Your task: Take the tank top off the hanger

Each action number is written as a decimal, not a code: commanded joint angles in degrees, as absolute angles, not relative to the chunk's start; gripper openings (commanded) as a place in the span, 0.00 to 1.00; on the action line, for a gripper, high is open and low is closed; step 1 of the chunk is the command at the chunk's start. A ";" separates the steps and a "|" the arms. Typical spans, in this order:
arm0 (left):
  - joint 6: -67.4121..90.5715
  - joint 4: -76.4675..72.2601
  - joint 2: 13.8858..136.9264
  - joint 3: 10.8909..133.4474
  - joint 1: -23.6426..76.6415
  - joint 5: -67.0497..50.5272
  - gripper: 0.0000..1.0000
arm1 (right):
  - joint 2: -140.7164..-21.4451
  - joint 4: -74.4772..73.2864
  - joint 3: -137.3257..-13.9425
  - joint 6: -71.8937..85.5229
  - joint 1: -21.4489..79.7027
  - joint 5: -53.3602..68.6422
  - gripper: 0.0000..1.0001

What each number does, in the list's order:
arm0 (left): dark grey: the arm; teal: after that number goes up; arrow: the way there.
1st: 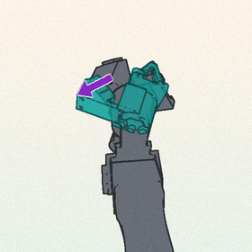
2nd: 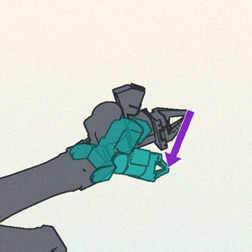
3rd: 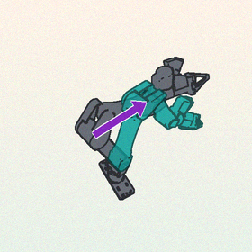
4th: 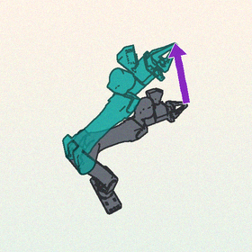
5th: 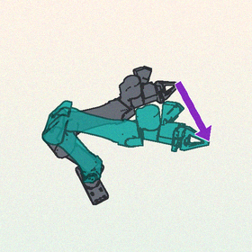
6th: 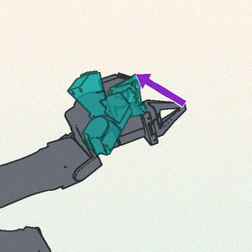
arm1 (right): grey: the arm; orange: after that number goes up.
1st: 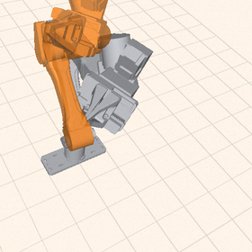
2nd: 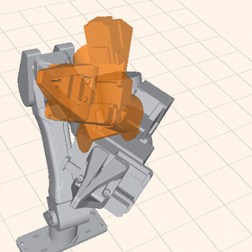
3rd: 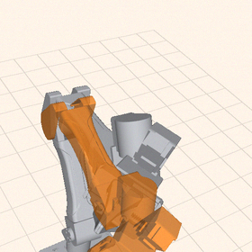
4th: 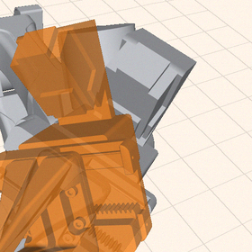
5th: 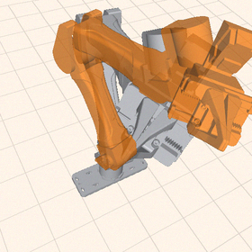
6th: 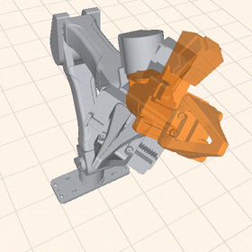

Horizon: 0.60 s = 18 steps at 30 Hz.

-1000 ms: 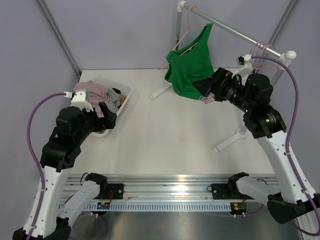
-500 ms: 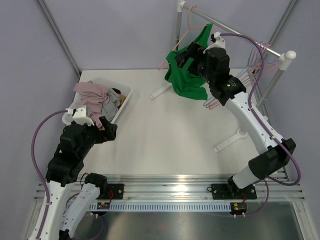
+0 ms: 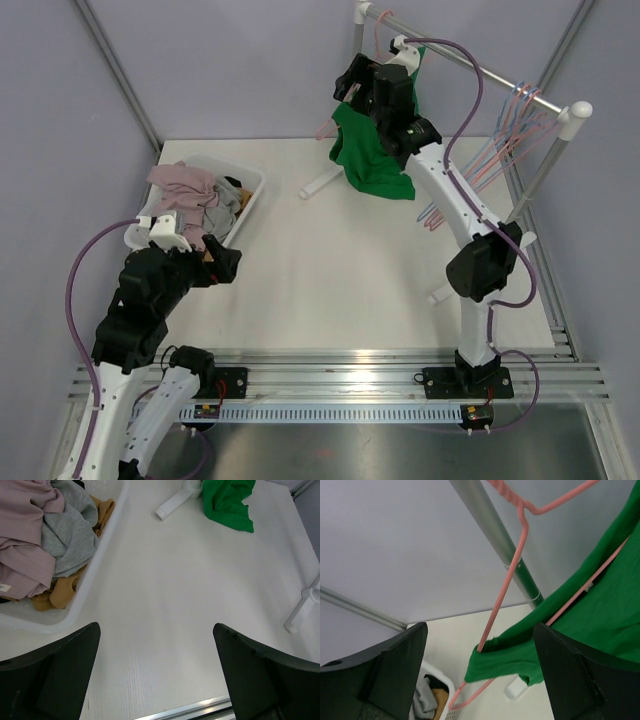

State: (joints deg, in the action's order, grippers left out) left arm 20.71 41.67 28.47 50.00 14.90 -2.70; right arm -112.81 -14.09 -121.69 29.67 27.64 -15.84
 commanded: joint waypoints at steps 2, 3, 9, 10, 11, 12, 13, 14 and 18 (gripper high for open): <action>19.42 37.88 27.77 49.22 15.03 -6.33 0.99 | -119.17 -14.94 -131.38 25.58 27.95 -23.72 0.93; 19.42 37.88 27.77 49.22 15.03 -6.59 0.99 | -120.22 -15.81 -133.83 25.40 28.04 -25.91 0.92; 19.25 37.88 28.39 49.22 15.38 -7.29 0.99 | -123.13 -14.15 -135.70 26.80 28.12 -29.00 0.66; 19.25 37.88 28.39 49.22 15.47 -7.47 0.99 | -123.05 -13.98 -135.44 27.07 28.04 -29.18 0.61; 19.25 37.88 28.39 49.31 15.47 -7.38 0.99 | -123.05 -13.89 -135.44 27.16 28.21 -29.44 0.56; 19.25 37.79 28.39 49.22 15.47 -7.47 0.99 | -123.05 -13.36 -135.35 26.98 28.39 -29.88 0.54; 19.25 37.88 28.39 49.22 15.47 -7.47 0.99 | -123.05 -13.27 -135.44 26.72 28.56 -30.06 0.50; 19.25 37.79 28.48 49.22 15.47 -7.47 0.99 | -123.05 -13.27 -135.35 26.63 28.65 -29.97 0.40; 19.16 37.79 28.56 49.22 15.56 -7.65 0.99 | -122.43 -12.92 -134.39 26.89 29.00 -30.67 0.16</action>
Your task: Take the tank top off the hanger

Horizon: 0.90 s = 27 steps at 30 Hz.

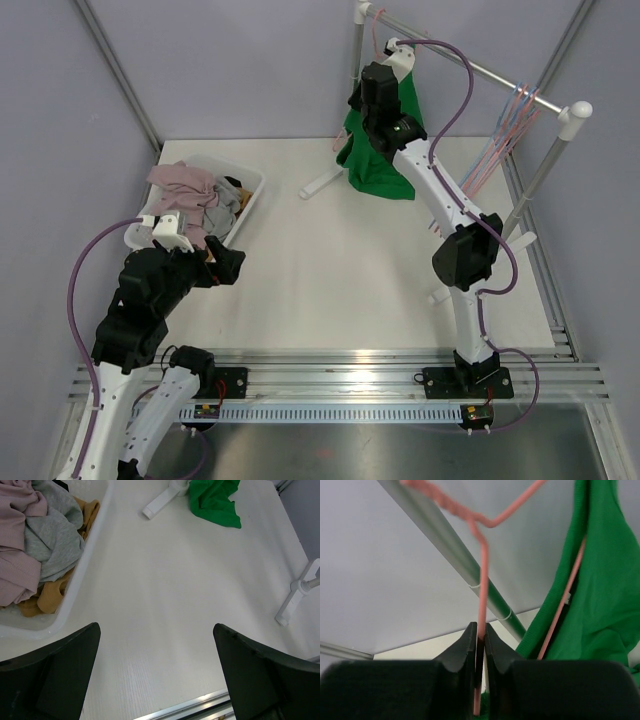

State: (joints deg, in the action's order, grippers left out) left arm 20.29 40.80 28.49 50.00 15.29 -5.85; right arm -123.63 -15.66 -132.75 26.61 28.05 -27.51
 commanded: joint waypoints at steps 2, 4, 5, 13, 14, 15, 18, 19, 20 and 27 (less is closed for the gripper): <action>19.16 37.79 28.65 49.13 15.47 -7.82 0.99 | -121.82 -12.92 -133.86 27.85 29.09 -31.11 0.05; 19.16 37.71 28.65 49.04 15.47 -7.82 0.99 | -120.68 -12.66 -132.81 28.65 29.18 -32.07 0.00; 19.16 37.71 28.74 49.04 15.47 -7.82 0.99 | -120.33 -12.48 -132.45 29.00 29.44 -32.52 0.00; 19.16 37.62 29.00 48.96 15.47 -8.09 0.99 | -117.08 -10.90 -131.84 28.39 30.32 -35.33 0.00; 19.16 37.62 29.00 48.96 15.47 -8.09 0.99 | -116.64 -10.81 -131.75 28.39 30.32 -35.42 0.00; 19.16 37.62 29.00 48.96 15.47 -8.09 0.99 | -116.37 -10.81 -131.66 28.30 30.32 -35.59 0.00; 19.07 37.53 29.00 48.96 15.47 -8.09 0.99 | -113.74 -10.28 -130.26 28.48 30.50 -35.07 0.00; 19.07 37.53 29.18 48.96 15.47 -8.09 0.99 | -113.21 -10.11 -129.73 28.56 30.50 -34.81 0.00; 19.07 37.44 29.09 48.96 15.47 -8.09 0.99 | -112.51 -9.67 -129.20 28.74 30.41 -34.54 0.00; 18.98 37.62 29.62 49.04 15.03 -7.91 0.99 | -104.43 -8.00 -120.17 30.14 31.29 -31.03 0.00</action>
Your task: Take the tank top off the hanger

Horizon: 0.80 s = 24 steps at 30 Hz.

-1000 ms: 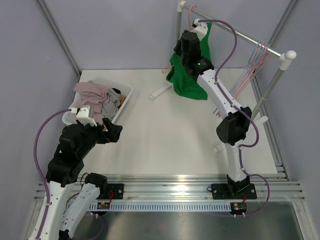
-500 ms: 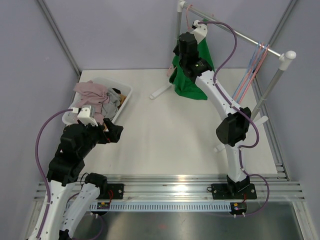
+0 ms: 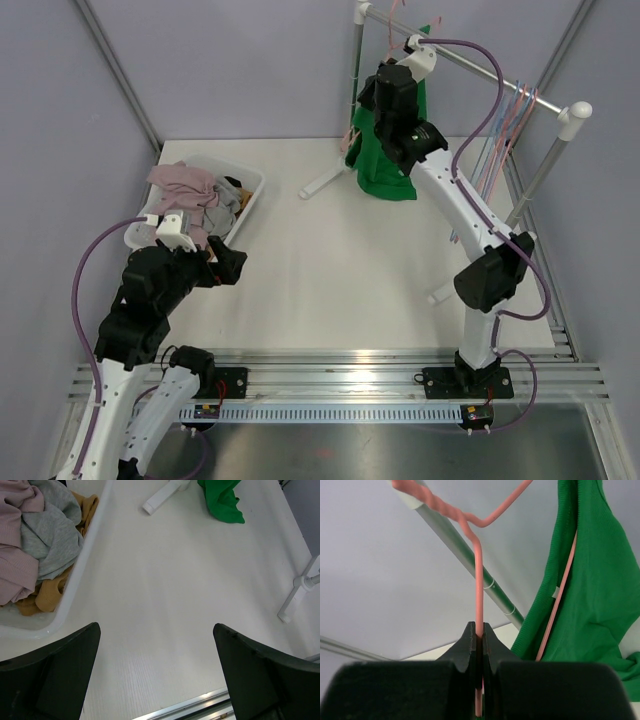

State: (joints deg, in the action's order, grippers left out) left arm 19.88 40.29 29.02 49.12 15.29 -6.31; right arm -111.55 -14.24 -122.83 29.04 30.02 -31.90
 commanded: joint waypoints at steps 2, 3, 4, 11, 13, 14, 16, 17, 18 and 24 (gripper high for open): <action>18.98 37.62 29.53 48.96 15.03 -7.65 0.99 | -102.32 -7.21 -116.13 30.58 31.29 -30.24 0.00; 19.07 37.62 29.62 48.96 15.03 -7.47 0.99 | -99.96 -7.21 -114.71 30.93 31.29 -29.54 0.00; 19.07 37.62 29.62 48.96 15.03 -7.30 0.99 | -98.80 -6.86 -113.22 31.29 31.29 -29.01 0.00; 19.25 37.88 29.62 49.13 14.94 -5.89 0.99 | -88.25 -8.96 -101.88 31.99 31.38 -18.66 0.00; 19.51 37.97 29.36 49.13 15.03 -5.28 0.99 | -85.70 -12.19 -100.99 31.82 31.38 -15.66 0.00; 19.51 37.79 29.18 49.13 15.03 -5.27 0.99 | -85.08 -13.52 -101.07 31.73 31.38 -12.34 0.00; 19.42 37.44 28.83 49.22 15.03 -5.36 0.99 | -83.15 -17.47 -100.99 31.55 31.38 -9.07 0.00; 19.34 37.27 28.92 49.31 15.03 -5.71 0.99 | -82.45 -18.53 -100.38 31.47 31.38 -5.49 0.00; 19.16 37.00 29.09 49.48 15.03 -6.23 0.99 | -80.88 -19.41 -100.02 31.20 31.38 -3.45 0.00; 19.51 33.93 29.09 51.50 15.03 -10.89 0.99 | -75.42 -26.71 -96.51 28.83 31.38 12.46 0.00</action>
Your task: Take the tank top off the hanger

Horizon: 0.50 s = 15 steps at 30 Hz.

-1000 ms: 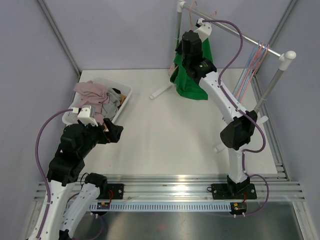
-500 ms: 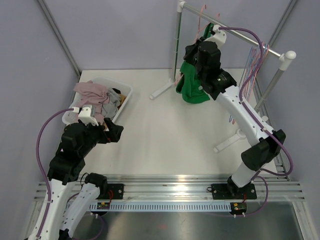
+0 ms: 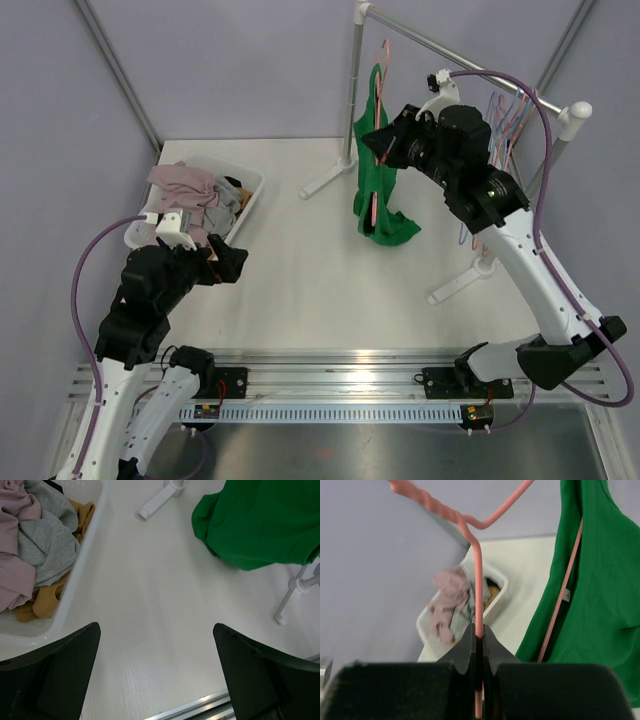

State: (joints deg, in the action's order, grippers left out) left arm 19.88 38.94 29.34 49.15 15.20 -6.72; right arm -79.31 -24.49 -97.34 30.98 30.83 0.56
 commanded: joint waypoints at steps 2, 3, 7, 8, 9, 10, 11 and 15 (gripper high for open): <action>20.74 32.52 30.31 53.26 15.03 -13.69 0.99 | -73.40 -29.08 -94.93 27.60 31.38 17.11 0.00; 22.05 32.00 31.11 54.04 15.03 -14.49 0.99 | -72.61 -29.53 -94.23 27.34 31.38 18.44 0.00; 25.04 27.69 35.24 57.74 15.55 -17.58 0.99 | -69.00 -30.85 -89.75 27.15 31.38 25.91 0.00; 25.66 26.82 36.29 59.05 16.08 -18.45 0.99 | -67.25 -30.59 -87.13 27.42 31.46 27.93 0.00; 26.80 24.98 38.04 59.58 16.52 -18.80 0.99 | -66.19 -30.06 -85.62 28.20 31.46 28.82 0.00; 27.33 23.92 39.10 60.20 16.96 -19.33 0.99 | -65.31 -29.01 -82.73 28.47 31.46 29.52 0.00; 27.86 22.86 39.98 60.90 18.36 -19.77 0.99 | -64.43 -28.48 -81.31 28.74 31.46 31.18 0.00; 29.62 16.54 46.21 62.40 24.33 -18.20 0.99 | -58.55 -24.36 -73.58 30.14 31.46 35.06 0.00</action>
